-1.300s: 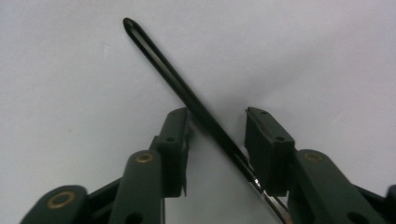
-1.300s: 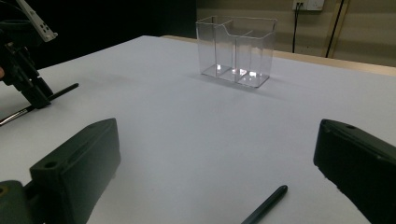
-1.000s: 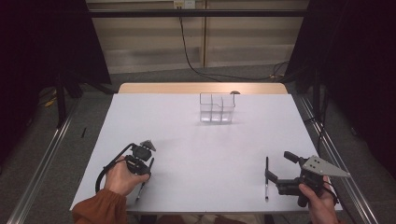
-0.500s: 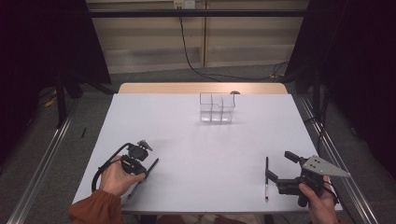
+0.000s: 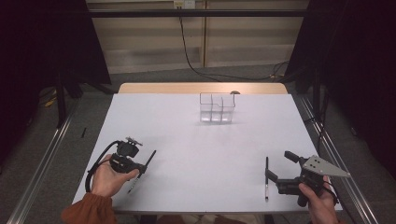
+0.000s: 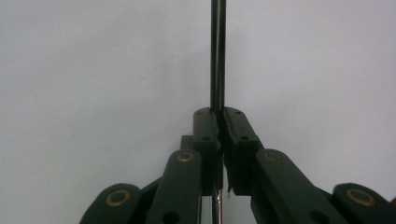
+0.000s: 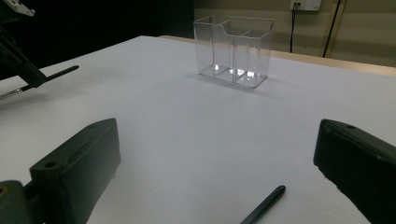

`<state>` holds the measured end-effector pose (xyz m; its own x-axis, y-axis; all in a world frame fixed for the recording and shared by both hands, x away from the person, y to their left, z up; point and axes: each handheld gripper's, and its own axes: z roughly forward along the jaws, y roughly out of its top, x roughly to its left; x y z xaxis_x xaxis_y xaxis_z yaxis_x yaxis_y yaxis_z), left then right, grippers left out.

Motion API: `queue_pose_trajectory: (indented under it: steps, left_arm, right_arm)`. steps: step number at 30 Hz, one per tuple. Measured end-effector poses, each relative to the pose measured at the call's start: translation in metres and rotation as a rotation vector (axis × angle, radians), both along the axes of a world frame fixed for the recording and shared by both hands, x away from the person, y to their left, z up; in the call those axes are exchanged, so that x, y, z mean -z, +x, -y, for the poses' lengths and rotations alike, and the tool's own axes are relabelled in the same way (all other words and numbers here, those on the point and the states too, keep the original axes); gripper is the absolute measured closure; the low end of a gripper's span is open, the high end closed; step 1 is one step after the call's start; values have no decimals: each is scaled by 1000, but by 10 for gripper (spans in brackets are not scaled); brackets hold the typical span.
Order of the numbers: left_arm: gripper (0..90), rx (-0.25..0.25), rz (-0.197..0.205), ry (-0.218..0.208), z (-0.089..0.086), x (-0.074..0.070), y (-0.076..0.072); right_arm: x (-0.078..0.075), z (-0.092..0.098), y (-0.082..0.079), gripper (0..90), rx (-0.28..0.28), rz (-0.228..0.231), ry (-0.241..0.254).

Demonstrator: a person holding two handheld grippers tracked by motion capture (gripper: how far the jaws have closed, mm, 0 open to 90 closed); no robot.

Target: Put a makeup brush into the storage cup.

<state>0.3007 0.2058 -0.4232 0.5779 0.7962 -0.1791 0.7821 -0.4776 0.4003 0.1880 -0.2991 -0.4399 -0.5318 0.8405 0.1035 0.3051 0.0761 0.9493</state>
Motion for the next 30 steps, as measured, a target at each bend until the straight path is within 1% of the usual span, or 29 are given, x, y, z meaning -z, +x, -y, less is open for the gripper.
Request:
queue_pose_trajectory:
  steps: [1, 2, 3, 4, 5, 6, 7, 8, 9, 10, 11, 12, 14, 16, 17, 20, 23, 24, 25, 27, 28, 29, 30]
  left_arm:
    - [843, 10, 10, 2, -1, -1, 1]
    - [843, 7, 4, -12, -1, -1, 0]
    - [843, 0, 16, -30, -2, -1, 0]
    - [843, -2, 17, -41, -2, -2, -1]
    - [843, 0, 36, -52, -3, -3, -1]
    - [843, -3, 56, -72, -4, -4, -2]
    - [843, 10, 66, -80, -5, -5, -2]
    - [843, 12, 92, -90, -6, -7, -3]
    - [843, 19, 104, -109, -6, -8, -5]
    - [843, 25, 116, -117, -7, -9, -5]
    - [843, 18, 131, -134, -8, -10, -7]
    - [843, 25, 149, -146, -10, -11, -7]
    - [843, 14, 171, -149, -11, -12, -7]
    - [843, -3, 189, -182, -13, -11, -8]
    - [843, 1, 195, -200, -14, -11, -8]
    - [843, 4, 240, -236, -15, -12, -10]
    - [843, 15, 276, -252, -16, -13, -12]
    - [843, 19, 287, -264, -16, -13, -12]
    - [843, 11, 296, -276, -15, -13, -13]
    - [843, 26, 320, -277, -16, -13, -13]
    - [843, 19, 330, -287, -16, -14, -15]
    - [843, 29, 343, -284, -16, -14, -15]
    - [843, 34, 358, -295, -16, -15, -16]
  right_arm:
    - [0, 0, 0, 0, 1, 0, 0]
    - [0, 0, 0, 0, 0, 1, 1]
    - [0, 0, 0, 0, 0, 1, 1]
    - [0, 0, 0, 0, 0, 1, 0]
    - [0, 0, 0, 0, 0, 1, 1]
    - [0, 0, 0, 0, 0, 2, 1]
    - [0, 0, 0, 0, -1, 2, 1]
    - [0, 0, 0, 0, 0, 3, 1]
    - [0, 0, 0, 0, 0, 3, 1]
    - [0, 0, 0, 0, 0, 3, 1]
    - [0, 0, 0, 0, -1, 3, 1]
    - [0, 0, 0, 0, 0, 3, 2]
    - [0, 0, 0, 0, 0, 4, 2]
    - [0, 0, 0, 0, -1, 3, 3]
    - [0, 0, 0, 0, -1, 3, 3]
    - [0, 0, 0, 0, 0, 7, 3]
    - [0, 0, 0, 0, 1, 8, 5]
    - [0, 0, 0, 0, 1, 8, 5]
    - [0, 0, 0, 0, -1, 10, 2]
    - [0, 0, 0, 0, -1, 9, 2]
    - [0, 0, 0, 0, 0, 10, 3]
    - [0, 0, 0, 0, 0, 10, 3]
    - [0, 0, 0, 0, 0, 10, 3]
